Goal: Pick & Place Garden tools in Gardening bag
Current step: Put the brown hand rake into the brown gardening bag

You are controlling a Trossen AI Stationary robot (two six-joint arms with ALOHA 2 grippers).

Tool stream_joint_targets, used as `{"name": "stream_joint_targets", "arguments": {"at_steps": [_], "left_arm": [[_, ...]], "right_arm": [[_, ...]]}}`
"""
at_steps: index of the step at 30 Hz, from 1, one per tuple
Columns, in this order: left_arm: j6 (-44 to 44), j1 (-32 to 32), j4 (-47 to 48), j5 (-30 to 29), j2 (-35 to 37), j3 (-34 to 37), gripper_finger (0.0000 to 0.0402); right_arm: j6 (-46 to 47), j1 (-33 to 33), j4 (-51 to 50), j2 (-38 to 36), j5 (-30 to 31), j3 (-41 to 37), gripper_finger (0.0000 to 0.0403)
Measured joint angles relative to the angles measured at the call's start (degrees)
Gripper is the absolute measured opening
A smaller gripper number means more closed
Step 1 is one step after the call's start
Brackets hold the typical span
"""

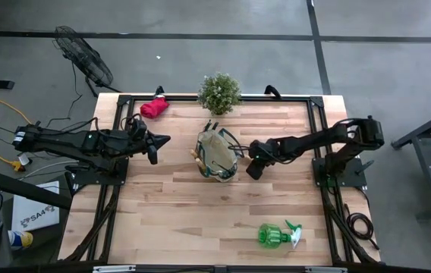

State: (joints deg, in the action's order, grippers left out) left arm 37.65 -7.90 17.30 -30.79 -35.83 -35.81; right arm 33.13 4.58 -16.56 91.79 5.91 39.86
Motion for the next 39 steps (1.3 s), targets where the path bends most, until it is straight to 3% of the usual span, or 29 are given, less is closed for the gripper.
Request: {"name": "stream_joint_targets", "arguments": {"at_steps": [3,10,20,24,33,39], "left_arm": [[0.13,0.0,0.0,0.0,0.0,0.0,0.0005],[0.09,0.0,0.0,1.78,0.0,-0.02,0.0005],[-3.85,-0.02,-1.84,6.41,-0.02,-0.02,0.0005],[-7.55,0.0,-7.35,7.52,-0.32,-0.04,0.0005],[-21.88,0.0,-12.23,7.38,-7.22,-6.46,0.0005],[-50.34,-0.02,-13.61,7.41,-17.82,-14.99,0.0005]], "right_arm": [[1.64,1.11,-0.96,0.0,-2.02,0.02,0.0053],[7.58,2.66,-7.02,-4.55,-9.01,-0.38,0.0049],[15.32,1.45,-22.19,-22.34,-14.74,-0.14,0.0049],[17.88,-0.13,-28.0,-30.49,-15.23,1.62,0.0049],[24.14,-3.3,-26.28,-40.53,-11.32,9.31,0.0049],[27.99,-3.85,-9.65,-39.64,-16.69,10.29,0.0049]]}}
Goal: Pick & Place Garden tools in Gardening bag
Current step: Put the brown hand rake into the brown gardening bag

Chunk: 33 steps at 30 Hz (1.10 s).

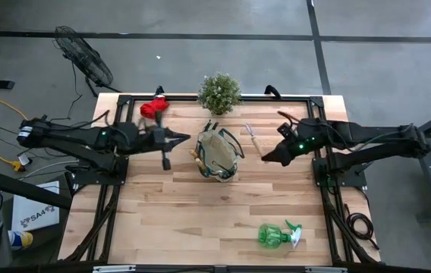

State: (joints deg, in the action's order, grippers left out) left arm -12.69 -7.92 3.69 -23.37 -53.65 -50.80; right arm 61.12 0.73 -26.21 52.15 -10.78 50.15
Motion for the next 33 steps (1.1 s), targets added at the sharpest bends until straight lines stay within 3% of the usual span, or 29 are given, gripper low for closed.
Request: {"name": "stream_joint_targets", "arguments": {"at_steps": [8,13,21,26,33], "left_arm": [[-28.1,0.02,0.61,-7.05,-11.74,-9.24,0.0006],[-40.69,0.02,0.23,-5.95,-15.95,-11.96,0.0009],[-44.91,0.02,0.29,-3.41,-16.89,-12.24,0.0092],[-53.57,0.02,0.35,-2.44,-17.54,-12.24,0.0153],[-63.52,0.02,-0.1,-5.09,-20.24,-12.2,0.0179]], "right_arm": [[8.58,-0.55,19.32,6.43,-2.91,0.02,0.0049],[13.46,-2.08,29.78,13.32,-2.84,0.02,0.0049],[15.39,-2.89,40.94,20.4,2.64,0.02,0.0049],[17.24,-2.89,50.49,24.51,3.18,0.04,0.0049],[19.69,-2.89,58.5,29.43,2.88,0.04,0.0049]]}}
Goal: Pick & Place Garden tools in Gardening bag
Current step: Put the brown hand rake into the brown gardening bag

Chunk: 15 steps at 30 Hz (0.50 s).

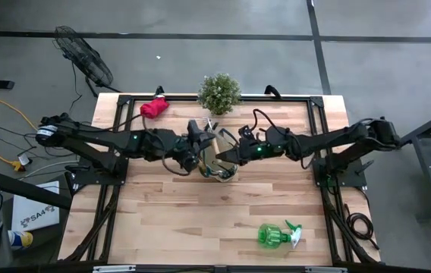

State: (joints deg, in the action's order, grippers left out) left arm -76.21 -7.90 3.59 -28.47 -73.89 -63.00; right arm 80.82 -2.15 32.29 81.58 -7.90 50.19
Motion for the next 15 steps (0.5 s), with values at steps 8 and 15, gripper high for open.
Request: {"name": "stream_joint_targets", "arguments": {"at_steps": [8,15], "left_arm": [[-0.62,0.0,-1.23,-0.42,-0.63,0.01,0.0146],[-2.67,0.0,-0.9,-0.37,-0.61,0.0,0.0066]], "right_arm": [[0.19,0.0,2.57,0.57,-0.13,0.0,0.0049],[0.7,0.02,2.23,0.61,-0.21,-0.02,0.0049]]}}
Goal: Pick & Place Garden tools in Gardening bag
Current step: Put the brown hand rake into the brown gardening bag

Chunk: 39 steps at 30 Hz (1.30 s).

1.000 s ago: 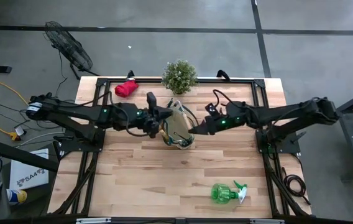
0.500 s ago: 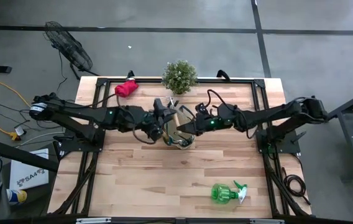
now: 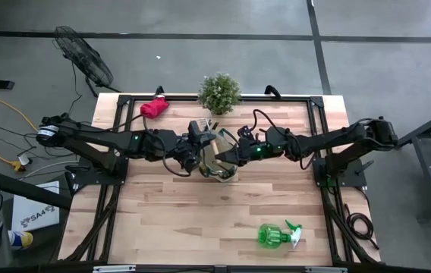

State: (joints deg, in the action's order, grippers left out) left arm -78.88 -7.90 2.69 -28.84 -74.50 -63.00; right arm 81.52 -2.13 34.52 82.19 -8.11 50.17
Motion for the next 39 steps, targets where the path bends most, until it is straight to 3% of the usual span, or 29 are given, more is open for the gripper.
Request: {"name": "stream_joint_targets", "arguments": {"at_steps": [8,15,18,28,34,39], "left_arm": [[0.64,-0.02,0.01,0.06,0.0,0.0,0.0066],[7.08,0.0,-0.07,0.03,-0.09,0.07,0.0066],[10.04,-0.01,-0.07,-0.09,-0.08,0.07,0.0066],[26.2,0.0,0.04,-1.77,2.21,0.01,0.0066],[40.37,0.0,0.31,-0.94,6.18,0.05,0.0066],[53.25,0.07,0.57,5.0,8.11,0.04,0.0066]], "right_arm": [[-1.9,0.0,0.01,0.0,-0.33,0.0,0.0051],[-6.92,0.42,0.25,-0.11,-4.25,0.02,0.0152],[-8.08,0.95,0.07,-0.11,-7.03,0.02,0.0175],[-13.95,3.98,-2.15,-0.52,-16.32,0.04,0.0172],[-21.31,6.14,-9.53,-3.98,-16.42,0.02,0.0171],[-31.3,8.21,-12.65,-8.87,-11.22,0.02,0.0171]]}}
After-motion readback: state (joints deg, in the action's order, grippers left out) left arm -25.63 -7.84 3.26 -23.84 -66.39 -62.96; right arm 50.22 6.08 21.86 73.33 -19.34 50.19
